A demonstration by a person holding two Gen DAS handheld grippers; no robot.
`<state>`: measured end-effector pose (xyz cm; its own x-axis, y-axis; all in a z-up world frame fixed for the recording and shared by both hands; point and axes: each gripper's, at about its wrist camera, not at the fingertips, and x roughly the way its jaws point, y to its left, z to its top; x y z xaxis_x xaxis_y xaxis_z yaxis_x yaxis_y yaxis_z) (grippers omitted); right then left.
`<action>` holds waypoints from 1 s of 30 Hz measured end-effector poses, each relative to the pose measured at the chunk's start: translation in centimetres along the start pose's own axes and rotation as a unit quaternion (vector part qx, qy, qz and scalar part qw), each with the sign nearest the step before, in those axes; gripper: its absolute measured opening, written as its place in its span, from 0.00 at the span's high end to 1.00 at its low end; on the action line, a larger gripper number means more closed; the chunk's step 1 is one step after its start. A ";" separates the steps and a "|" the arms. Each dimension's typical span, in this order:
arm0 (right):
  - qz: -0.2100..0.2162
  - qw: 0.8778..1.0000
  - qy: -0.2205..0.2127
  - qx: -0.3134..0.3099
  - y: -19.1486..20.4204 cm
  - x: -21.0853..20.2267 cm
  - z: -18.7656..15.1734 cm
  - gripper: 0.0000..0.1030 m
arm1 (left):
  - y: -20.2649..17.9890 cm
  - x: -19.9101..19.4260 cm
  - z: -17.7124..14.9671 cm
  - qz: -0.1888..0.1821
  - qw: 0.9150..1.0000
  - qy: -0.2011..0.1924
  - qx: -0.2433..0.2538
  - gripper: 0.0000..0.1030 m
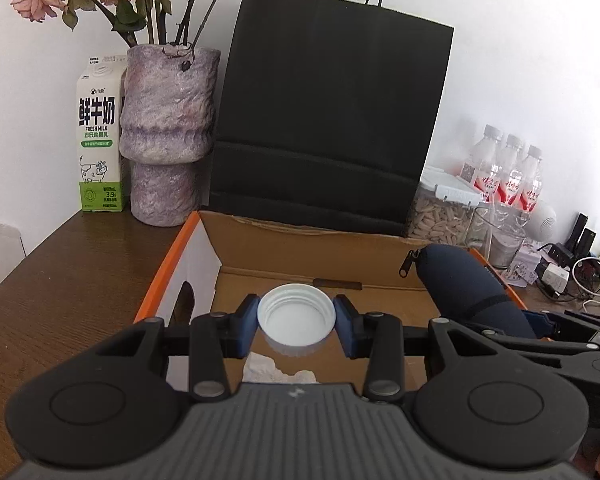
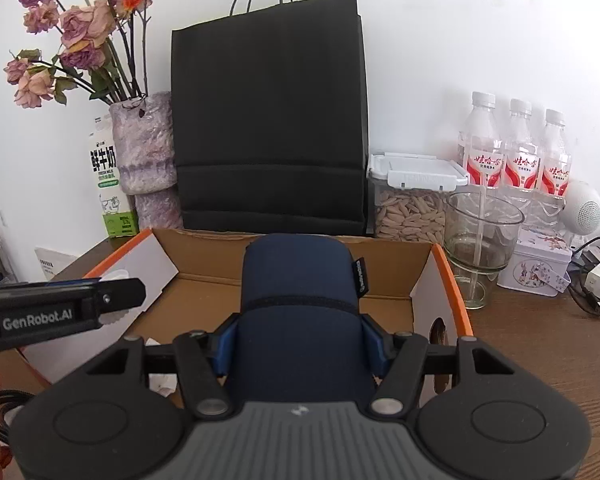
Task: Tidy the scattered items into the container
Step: 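Carry the cap and pouch with both grippers over the cardboard box, then open both grippers to drop the cap and pouch into the box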
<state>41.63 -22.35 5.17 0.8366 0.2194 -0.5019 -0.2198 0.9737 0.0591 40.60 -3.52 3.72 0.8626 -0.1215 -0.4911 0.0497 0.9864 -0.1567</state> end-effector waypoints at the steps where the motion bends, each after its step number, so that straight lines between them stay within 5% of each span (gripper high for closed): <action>1: 0.000 1.000 0.001 -0.001 0.1 0.0 -0.1 0.42 | 0.0 0.2 -0.1 0.002 1.000 0.005 0.000 0.61; 13: -0.001 1.000 0.024 -0.010 0.5 0.8 -0.6 0.40 | 0.1 1.2 -0.8 0.000 0.999 0.034 -0.003 0.61; 15: -0.003 1.000 0.027 -0.001 0.3 0.9 -0.6 0.37 | 0.0 1.1 -0.8 0.004 0.999 0.034 0.000 0.54; 17: -0.012 0.999 0.029 -0.004 0.3 0.8 -0.5 0.23 | -0.2 1.0 -0.8 0.014 0.999 0.029 0.002 0.33; 19: -0.030 0.999 0.026 -0.002 0.2 0.6 -0.5 0.12 | -0.1 0.6 -0.7 0.034 0.999 0.018 0.001 0.24; 22: -0.022 0.999 0.037 0.011 -0.3 0.7 -0.3 0.08 | 0.4 0.1 -0.4 0.042 0.999 0.007 -0.020 0.00; 30: -0.004 1.000 0.020 0.006 0.2 -0.8 0.2 0.02 | 0.5 -0.8 0.3 0.049 0.998 -0.005 -0.025 0.00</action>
<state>41.03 -22.31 5.72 0.8172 0.2093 -0.5370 -0.2071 0.9761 0.0653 40.07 -2.90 4.26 0.8673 -0.0232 -0.4973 -0.0598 0.9868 -0.1502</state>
